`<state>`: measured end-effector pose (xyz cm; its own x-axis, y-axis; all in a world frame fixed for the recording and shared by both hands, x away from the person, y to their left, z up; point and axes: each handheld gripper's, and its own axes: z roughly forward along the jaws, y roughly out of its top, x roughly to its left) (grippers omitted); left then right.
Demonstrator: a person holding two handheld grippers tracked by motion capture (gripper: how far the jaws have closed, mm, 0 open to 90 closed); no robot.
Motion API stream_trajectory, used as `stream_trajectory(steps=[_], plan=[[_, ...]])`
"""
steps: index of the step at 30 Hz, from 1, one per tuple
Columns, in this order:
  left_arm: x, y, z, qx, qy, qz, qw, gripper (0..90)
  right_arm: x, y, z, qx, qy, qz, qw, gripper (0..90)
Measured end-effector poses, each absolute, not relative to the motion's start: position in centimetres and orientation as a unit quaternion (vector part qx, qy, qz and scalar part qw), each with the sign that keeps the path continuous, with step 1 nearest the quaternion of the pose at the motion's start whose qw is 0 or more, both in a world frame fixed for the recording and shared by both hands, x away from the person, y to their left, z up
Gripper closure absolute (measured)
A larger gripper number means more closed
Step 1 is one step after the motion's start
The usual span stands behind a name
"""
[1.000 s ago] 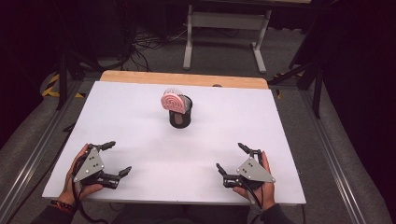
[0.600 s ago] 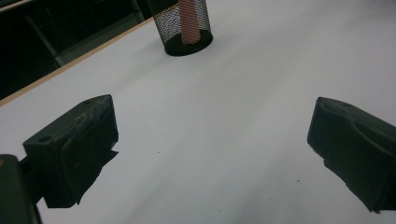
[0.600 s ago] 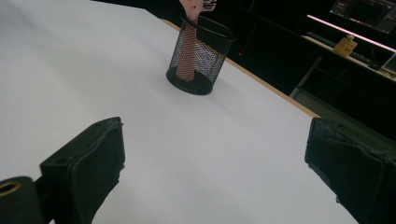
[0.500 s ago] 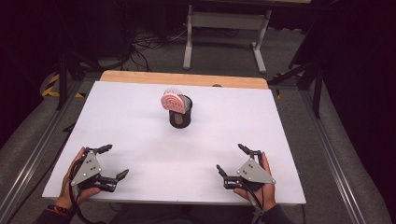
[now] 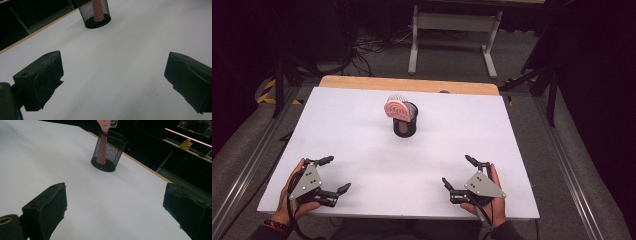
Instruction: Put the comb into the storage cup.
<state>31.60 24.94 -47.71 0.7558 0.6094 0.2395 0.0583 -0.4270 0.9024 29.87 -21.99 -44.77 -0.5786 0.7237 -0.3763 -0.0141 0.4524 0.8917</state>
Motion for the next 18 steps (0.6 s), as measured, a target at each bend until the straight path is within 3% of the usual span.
stream_trajectory(steps=[18], plan=[[31.62, 24.67, -47.79, 0.806, 0.203, 0.281, 0.480, 2.7, 29.97, -22.02, -44.79, 0.237, 0.756, 0.470, 0.390, 5.3]])
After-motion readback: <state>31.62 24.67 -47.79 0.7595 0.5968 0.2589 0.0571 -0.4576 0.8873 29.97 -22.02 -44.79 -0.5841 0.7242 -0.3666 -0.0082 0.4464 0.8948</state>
